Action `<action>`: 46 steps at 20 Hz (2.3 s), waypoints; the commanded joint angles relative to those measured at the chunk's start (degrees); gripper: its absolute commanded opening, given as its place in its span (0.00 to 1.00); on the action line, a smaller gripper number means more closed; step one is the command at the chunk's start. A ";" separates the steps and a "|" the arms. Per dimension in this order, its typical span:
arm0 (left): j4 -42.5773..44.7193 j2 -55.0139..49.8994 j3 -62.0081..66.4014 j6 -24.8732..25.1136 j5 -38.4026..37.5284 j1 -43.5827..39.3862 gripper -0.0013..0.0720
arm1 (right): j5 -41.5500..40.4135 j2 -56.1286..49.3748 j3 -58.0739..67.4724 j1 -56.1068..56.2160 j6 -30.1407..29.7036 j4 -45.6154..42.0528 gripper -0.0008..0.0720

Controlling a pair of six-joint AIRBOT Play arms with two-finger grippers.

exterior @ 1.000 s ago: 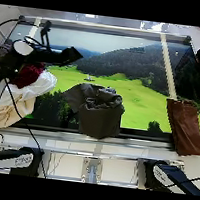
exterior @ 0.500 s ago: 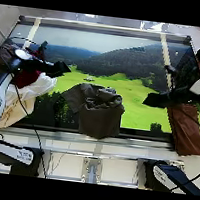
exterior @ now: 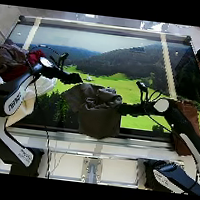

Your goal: Fold the shirts.

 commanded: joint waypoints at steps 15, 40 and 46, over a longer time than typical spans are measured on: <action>7.19 0.79 2.40 0.42 -6.47 -2.51 0.04 | -6.08 -7.45 2.69 7.45 0.50 -0.66 0.02; 7.63 66.20 5.55 -2.45 0.81 13.97 0.03 | 37.48 11.63 57.05 0.22 3.61 -21.97 0.02; 7.65 38.64 5.53 -2.25 0.02 10.99 0.04 | 34.36 -8.31 47.45 0.22 3.02 -21.99 0.02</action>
